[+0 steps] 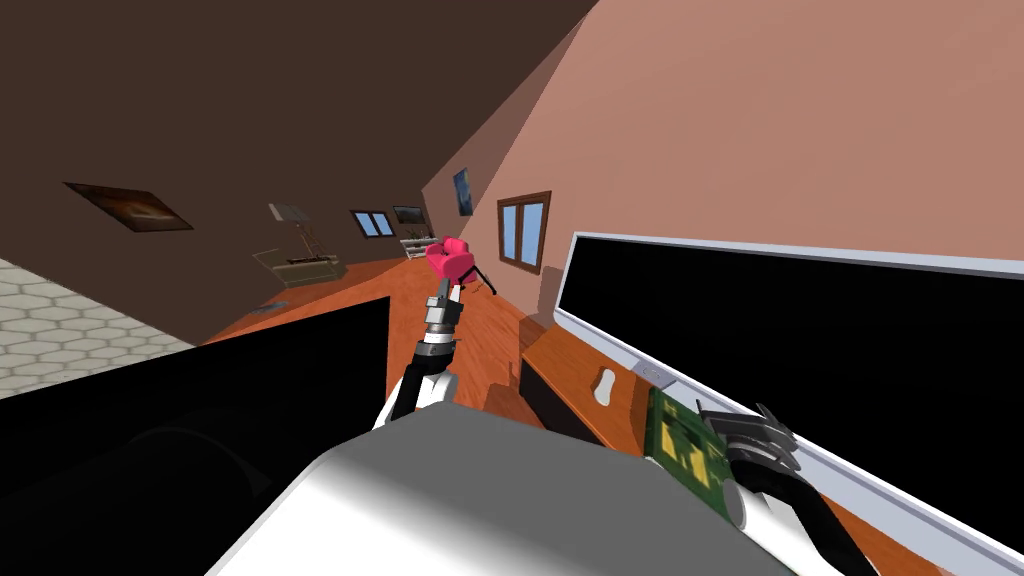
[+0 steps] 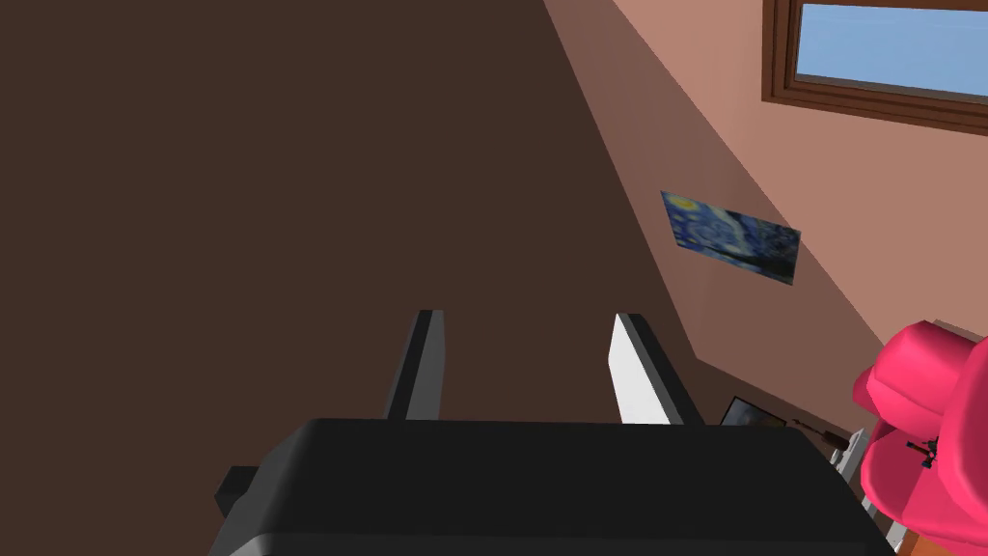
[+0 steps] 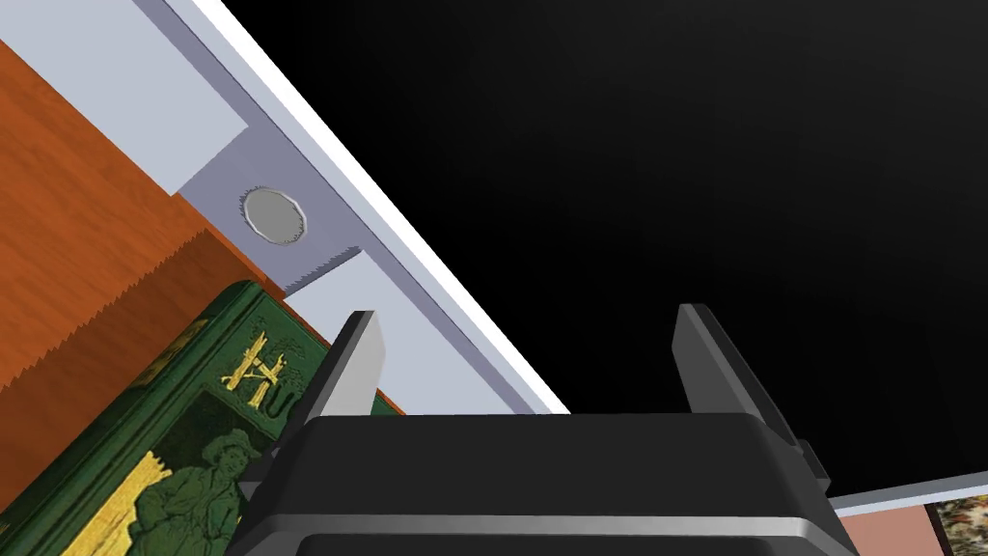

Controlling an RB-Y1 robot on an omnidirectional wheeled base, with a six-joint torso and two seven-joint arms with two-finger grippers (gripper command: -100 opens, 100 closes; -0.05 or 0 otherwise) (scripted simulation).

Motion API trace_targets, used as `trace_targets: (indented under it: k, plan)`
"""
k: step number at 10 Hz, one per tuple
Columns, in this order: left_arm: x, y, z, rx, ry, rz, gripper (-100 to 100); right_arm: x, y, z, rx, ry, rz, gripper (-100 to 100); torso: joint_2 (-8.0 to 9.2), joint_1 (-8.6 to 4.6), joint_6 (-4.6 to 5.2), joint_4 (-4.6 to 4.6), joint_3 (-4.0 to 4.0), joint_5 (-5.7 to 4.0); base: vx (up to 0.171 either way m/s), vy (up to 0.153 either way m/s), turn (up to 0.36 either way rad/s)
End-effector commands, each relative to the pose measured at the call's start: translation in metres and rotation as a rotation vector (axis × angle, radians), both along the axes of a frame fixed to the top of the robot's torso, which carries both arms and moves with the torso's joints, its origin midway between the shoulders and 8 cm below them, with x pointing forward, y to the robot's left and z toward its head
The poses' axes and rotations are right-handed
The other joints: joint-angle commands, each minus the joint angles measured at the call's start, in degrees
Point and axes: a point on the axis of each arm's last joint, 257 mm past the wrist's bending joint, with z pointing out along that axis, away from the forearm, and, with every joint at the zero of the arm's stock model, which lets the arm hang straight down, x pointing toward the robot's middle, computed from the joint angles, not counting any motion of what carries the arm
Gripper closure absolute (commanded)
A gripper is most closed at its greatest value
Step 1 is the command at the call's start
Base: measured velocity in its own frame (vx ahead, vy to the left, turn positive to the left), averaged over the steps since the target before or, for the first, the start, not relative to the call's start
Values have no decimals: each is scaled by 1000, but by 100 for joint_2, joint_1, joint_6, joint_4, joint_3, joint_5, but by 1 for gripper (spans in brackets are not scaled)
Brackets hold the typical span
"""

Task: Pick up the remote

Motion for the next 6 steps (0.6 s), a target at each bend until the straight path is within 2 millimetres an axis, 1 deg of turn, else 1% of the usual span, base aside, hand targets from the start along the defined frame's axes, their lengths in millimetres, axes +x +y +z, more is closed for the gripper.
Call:
trace_targets:
  k: [1,2,3,4,5,6]
  plan:
    - [0,0,0,0,0,0,0,-10,-12,-13,54,15,-37,-100,0,0,0,0,0,0,3,8,167]
    - [0,0,0,0,0,0,0,-26,-33,-25,110,25,-98,-100,1,-1,5,0,1,0,-4,-2,241]
    - [0,0,0,0,0,0,0,-29,-35,-33,138,34,-110,-100,3,-5,2,1,2,-1,1,1,186]
    - [0,0,0,0,0,0,0,-42,-53,-38,184,33,-164,-100,2,-5,4,0,1,-2,6,3,230]
    - [0,0,0,0,0,0,0,-50,-55,-53,225,48,-187,-100,0,-5,2,0,0,-1,0,-5,197]
    - [0,0,0,0,0,0,0,-50,-55,-53,225,48,-187,-100,3,-6,5,0,1,-1,0,-2,31]
